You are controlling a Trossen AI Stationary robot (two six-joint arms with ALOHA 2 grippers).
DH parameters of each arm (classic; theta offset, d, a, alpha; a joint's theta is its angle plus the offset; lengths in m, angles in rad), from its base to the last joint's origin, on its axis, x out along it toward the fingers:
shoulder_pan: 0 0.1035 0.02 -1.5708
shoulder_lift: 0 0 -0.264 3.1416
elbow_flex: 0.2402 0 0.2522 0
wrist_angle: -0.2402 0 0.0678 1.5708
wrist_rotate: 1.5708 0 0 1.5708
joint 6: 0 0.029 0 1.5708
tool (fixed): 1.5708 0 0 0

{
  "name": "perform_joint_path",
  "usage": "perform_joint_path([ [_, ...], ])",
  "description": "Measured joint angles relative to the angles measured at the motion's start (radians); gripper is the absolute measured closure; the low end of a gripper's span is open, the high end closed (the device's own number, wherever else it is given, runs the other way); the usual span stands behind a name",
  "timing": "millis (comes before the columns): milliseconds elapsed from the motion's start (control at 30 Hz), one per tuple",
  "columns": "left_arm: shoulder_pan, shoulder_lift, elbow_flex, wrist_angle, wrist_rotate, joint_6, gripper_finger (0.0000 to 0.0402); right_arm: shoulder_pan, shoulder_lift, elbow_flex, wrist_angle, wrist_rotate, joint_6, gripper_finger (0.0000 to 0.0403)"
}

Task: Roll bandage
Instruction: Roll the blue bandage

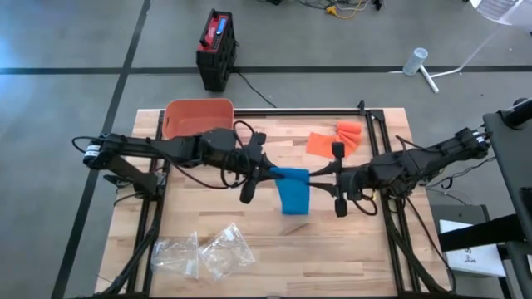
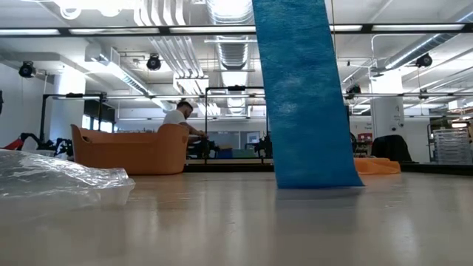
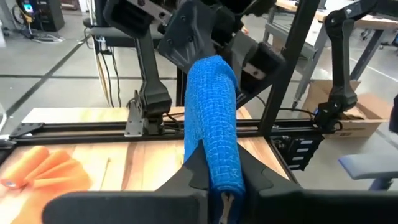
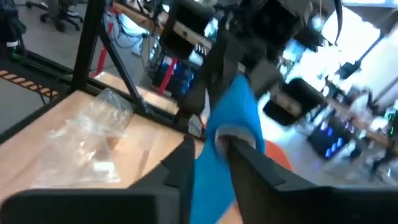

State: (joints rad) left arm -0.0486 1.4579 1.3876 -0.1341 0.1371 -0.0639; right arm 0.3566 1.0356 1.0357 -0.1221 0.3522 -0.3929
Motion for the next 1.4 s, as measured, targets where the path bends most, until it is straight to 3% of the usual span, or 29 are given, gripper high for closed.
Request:
perform_joint_path([
  [267,0.0,-0.08,-0.02,-0.02,-0.09,0.092,0.039,0.049,-0.022,0.111,-0.286,0.125,0.256,0.0255],
  [400,0.0,-0.086,-0.023,-0.06,-0.162,0.109,0.039,0.08,-0.026,0.117,-0.299,0.241,0.29,0.0257],
  [633,0.0,-0.084,-0.025,-0.077,-0.166,0.094,0.039,0.077,-0.014,0.105,-0.319,0.254,0.369,0.0282],
  [833,0.0,-0.084,-0.028,-0.076,-0.183,0.089,0.039,0.084,-0.002,0.105,-0.193,0.253,0.336,0.0308],
  [1167,0.0,-0.084,-0.042,-0.077,-0.206,0.097,0.039,0.083,0.122,0.119,0.035,0.259,0.097,0.0362],
  [1333,0.0,-0.083,-0.042,-0.073,-0.206,0.107,0.039,0.081,0.16,0.16,0.037,0.386,0.042,0.0386],
  [1400,-0.001,-0.083,-0.042,-0.072,-0.206,0.107,0.039,0.072,0.173,0.174,0.038,0.388,0.033,0.0393],
])
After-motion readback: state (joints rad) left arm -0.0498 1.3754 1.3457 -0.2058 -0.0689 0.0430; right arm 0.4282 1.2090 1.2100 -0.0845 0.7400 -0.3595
